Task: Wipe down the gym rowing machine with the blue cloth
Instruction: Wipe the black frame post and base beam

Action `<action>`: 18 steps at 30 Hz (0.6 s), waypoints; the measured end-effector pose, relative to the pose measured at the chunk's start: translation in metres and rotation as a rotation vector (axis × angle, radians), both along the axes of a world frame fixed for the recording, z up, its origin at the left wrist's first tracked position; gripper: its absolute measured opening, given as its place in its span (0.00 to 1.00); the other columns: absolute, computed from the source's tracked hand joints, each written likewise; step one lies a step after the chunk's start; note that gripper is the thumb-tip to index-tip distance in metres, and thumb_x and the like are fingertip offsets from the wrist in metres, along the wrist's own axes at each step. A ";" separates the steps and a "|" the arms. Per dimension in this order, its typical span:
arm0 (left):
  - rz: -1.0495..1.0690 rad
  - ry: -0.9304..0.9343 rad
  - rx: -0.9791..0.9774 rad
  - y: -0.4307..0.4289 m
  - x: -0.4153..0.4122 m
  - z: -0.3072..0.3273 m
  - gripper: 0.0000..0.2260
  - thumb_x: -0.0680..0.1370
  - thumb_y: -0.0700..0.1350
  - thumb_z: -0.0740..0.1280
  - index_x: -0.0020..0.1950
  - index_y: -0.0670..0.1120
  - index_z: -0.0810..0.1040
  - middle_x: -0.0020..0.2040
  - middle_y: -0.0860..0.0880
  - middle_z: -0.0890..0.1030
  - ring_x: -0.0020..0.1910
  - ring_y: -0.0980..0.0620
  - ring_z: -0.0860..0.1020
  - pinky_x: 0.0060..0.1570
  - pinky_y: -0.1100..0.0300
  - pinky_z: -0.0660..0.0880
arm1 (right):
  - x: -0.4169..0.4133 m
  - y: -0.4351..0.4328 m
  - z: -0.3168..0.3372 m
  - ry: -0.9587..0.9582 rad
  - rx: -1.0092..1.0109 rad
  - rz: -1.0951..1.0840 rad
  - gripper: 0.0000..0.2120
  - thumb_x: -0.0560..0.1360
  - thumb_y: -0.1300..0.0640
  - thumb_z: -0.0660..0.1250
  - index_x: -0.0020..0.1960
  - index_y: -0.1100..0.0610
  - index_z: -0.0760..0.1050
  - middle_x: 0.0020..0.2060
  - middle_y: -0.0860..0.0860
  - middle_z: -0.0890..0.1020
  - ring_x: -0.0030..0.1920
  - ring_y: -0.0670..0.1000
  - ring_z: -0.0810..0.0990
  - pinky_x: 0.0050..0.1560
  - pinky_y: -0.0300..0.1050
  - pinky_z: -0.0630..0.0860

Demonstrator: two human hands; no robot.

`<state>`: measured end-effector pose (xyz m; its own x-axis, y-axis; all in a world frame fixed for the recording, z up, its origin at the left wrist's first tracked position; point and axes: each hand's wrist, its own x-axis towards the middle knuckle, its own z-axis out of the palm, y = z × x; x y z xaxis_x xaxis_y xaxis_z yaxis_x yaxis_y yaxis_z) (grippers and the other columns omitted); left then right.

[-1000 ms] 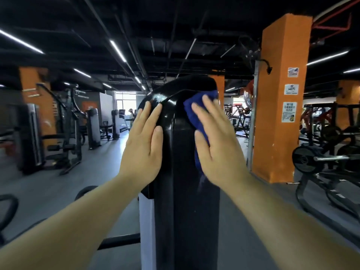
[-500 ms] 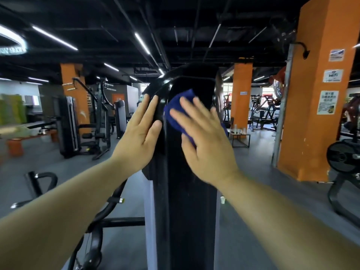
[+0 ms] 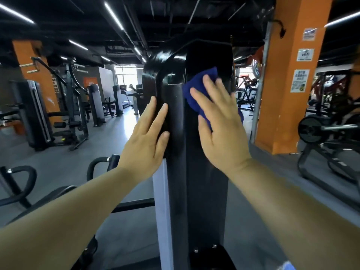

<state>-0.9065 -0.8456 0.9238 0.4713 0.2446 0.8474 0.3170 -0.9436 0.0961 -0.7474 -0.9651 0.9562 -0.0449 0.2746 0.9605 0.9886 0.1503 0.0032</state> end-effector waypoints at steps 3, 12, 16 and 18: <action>-0.036 0.011 0.027 0.009 -0.006 0.001 0.23 0.84 0.54 0.49 0.78 0.59 0.46 0.80 0.57 0.44 0.77 0.61 0.48 0.72 0.72 0.46 | -0.010 0.001 -0.053 -0.035 -0.034 -0.013 0.24 0.79 0.62 0.59 0.74 0.51 0.67 0.77 0.49 0.61 0.79 0.52 0.53 0.79 0.53 0.46; -0.099 0.130 0.057 0.025 -0.026 -0.004 0.23 0.83 0.54 0.48 0.79 0.57 0.52 0.79 0.60 0.45 0.78 0.53 0.55 0.68 0.57 0.61 | -0.017 -0.012 -0.078 -0.463 -0.215 -0.222 0.19 0.76 0.61 0.58 0.62 0.52 0.80 0.69 0.51 0.75 0.74 0.55 0.64 0.76 0.56 0.49; -0.138 0.099 0.039 0.027 -0.027 -0.004 0.23 0.85 0.49 0.53 0.79 0.58 0.51 0.78 0.62 0.45 0.75 0.62 0.52 0.68 0.57 0.62 | -0.026 0.000 -0.045 -0.197 -0.040 -0.213 0.23 0.75 0.64 0.59 0.68 0.54 0.76 0.73 0.53 0.70 0.76 0.57 0.59 0.78 0.57 0.50; -0.138 0.089 0.046 0.027 -0.027 -0.003 0.23 0.85 0.47 0.54 0.79 0.56 0.53 0.78 0.61 0.46 0.73 0.64 0.51 0.66 0.57 0.63 | -0.027 -0.002 -0.100 -0.244 -0.153 -0.223 0.24 0.75 0.62 0.59 0.71 0.52 0.72 0.75 0.51 0.66 0.79 0.55 0.54 0.78 0.57 0.49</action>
